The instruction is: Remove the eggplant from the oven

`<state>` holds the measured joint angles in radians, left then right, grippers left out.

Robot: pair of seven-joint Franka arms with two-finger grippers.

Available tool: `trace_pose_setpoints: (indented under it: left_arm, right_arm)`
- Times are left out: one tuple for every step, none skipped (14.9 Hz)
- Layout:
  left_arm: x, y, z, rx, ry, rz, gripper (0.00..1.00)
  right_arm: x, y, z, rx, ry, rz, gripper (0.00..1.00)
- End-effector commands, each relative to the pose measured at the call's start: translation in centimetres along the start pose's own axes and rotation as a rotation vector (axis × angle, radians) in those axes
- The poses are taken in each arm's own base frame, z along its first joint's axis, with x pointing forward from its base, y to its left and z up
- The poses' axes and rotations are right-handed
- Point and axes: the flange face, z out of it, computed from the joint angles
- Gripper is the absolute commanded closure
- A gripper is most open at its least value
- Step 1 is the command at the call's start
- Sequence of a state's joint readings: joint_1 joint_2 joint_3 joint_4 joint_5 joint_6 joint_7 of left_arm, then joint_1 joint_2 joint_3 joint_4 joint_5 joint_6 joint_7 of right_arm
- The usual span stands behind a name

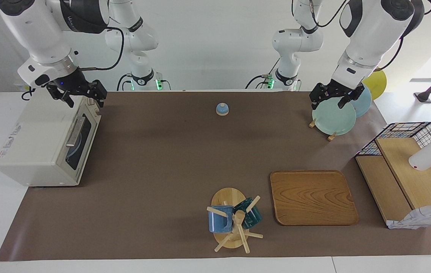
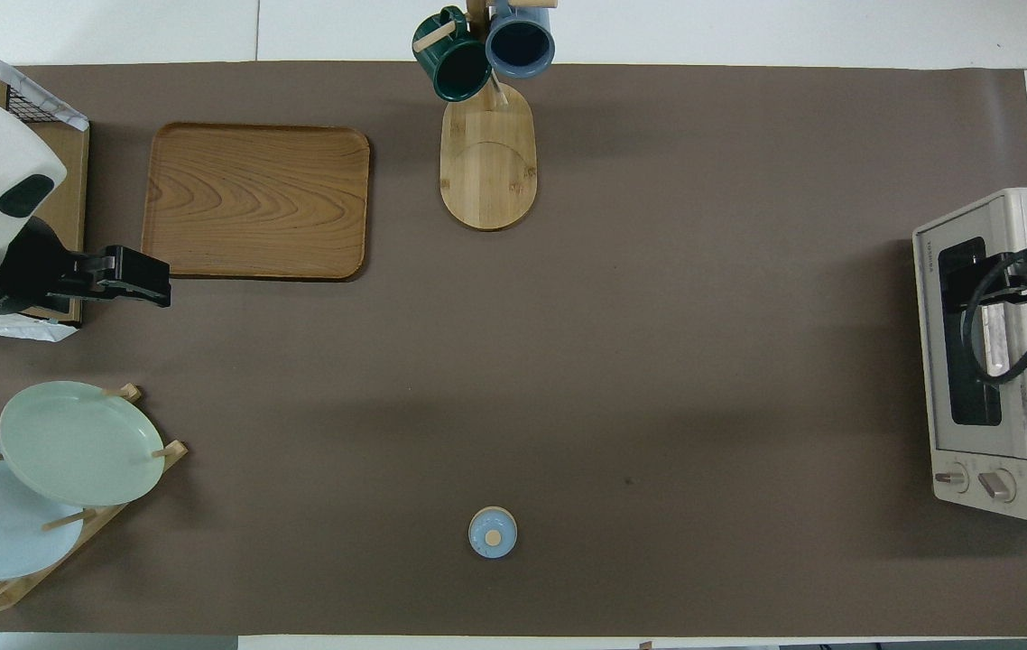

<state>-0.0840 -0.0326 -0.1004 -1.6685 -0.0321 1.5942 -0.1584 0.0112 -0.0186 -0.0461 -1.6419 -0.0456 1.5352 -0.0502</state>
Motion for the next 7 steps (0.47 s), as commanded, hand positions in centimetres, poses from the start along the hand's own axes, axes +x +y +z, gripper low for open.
trace_pose_setpoints:
  left_arm:
    - [-0.18, -0.34, -0.08, -0.001, 0.0, -0.002, 0.0]
    - [-0.18, -0.34, -0.08, -0.001, 0.0, -0.002, 0.0]
    - [-0.18, -0.34, -0.08, -0.001, 0.0, -0.002, 0.0]
    - [-0.18, -0.34, -0.08, -0.001, 0.0, -0.002, 0.0]
    - [-0.2, -0.34, -0.07, -0.001, -0.001, -0.002, 0.0]
    - [-0.2, -0.34, -0.07, -0.001, -0.001, -0.002, 0.0]
    - [-0.2, -0.34, -0.07, -0.001, -0.001, -0.002, 0.0]
  right_arm:
    - [-0.37, -0.26, -0.29, 0.026, 0.007, 0.007, 0.0]
    - [-0.41, -0.49, -0.38, 0.024, 0.008, 0.004, 0.0]
    - [-0.44, -0.77, -0.48, 0.019, 0.01, 0.001, 0.0]
    - [-0.39, -0.85, -0.4, 0.018, 0.008, -0.001, 0.0]
    - [-0.4, -0.56, -0.39, 0.022, 0.008, 0.001, 0.0]
    - [-0.4, -0.56, -0.39, 0.022, 0.008, -0.005, 0.0]
    - [-0.4, -0.56, -0.39, 0.022, 0.008, -0.027, 0.0]
